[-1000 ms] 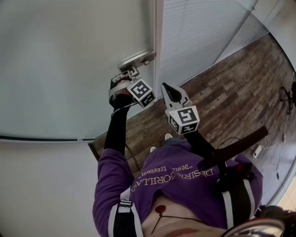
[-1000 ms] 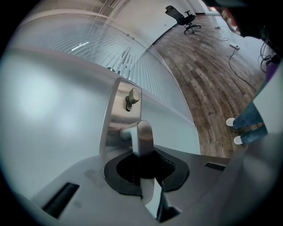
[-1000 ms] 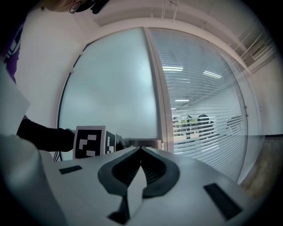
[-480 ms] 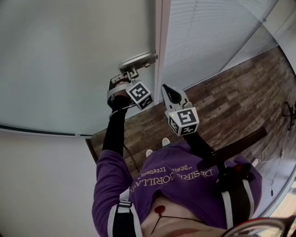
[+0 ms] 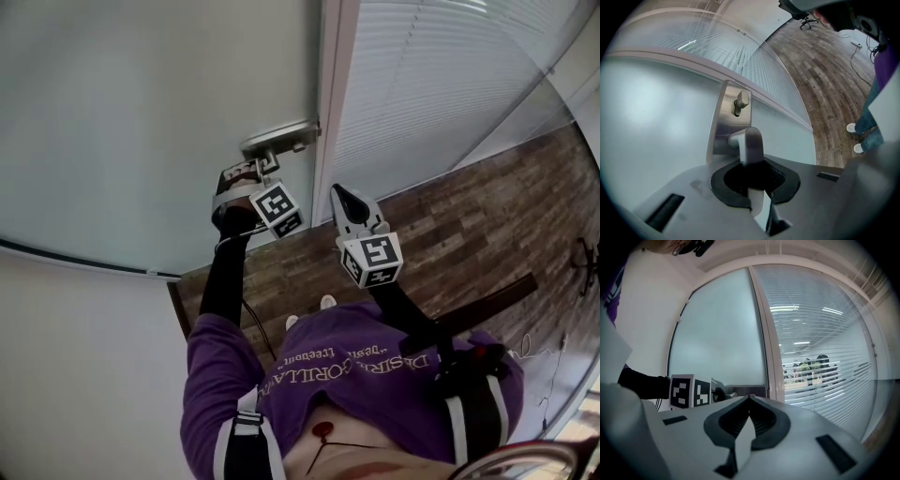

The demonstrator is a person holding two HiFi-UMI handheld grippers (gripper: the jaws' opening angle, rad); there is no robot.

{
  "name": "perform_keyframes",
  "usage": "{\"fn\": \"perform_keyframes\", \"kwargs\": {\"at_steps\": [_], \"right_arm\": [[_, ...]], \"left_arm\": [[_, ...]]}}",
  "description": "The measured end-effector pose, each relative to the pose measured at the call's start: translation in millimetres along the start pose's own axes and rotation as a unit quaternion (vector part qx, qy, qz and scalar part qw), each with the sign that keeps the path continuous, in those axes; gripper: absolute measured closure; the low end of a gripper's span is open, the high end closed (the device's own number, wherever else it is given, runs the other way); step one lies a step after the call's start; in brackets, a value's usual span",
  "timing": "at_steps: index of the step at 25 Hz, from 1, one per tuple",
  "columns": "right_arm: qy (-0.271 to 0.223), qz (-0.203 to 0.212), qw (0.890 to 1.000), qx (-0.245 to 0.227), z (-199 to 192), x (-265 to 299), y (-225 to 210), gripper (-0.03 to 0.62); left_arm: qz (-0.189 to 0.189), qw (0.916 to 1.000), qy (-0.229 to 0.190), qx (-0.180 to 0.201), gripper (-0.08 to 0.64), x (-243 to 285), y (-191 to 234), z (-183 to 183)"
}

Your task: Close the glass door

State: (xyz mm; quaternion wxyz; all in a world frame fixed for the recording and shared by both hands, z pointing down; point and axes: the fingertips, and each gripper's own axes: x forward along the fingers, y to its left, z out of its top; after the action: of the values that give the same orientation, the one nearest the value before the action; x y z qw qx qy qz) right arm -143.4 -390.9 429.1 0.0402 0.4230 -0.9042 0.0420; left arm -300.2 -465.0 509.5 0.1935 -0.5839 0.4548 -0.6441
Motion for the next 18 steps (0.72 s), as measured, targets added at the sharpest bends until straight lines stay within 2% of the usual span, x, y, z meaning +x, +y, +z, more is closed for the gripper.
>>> {"fn": "perform_keyframes", "kwargs": {"at_steps": [18], "right_arm": [[-0.001, 0.008, 1.000, 0.011, -7, 3, -29, 0.603]], "left_arm": [[0.010, 0.9996, 0.028, -0.001, 0.540, 9, 4, -4]]}}
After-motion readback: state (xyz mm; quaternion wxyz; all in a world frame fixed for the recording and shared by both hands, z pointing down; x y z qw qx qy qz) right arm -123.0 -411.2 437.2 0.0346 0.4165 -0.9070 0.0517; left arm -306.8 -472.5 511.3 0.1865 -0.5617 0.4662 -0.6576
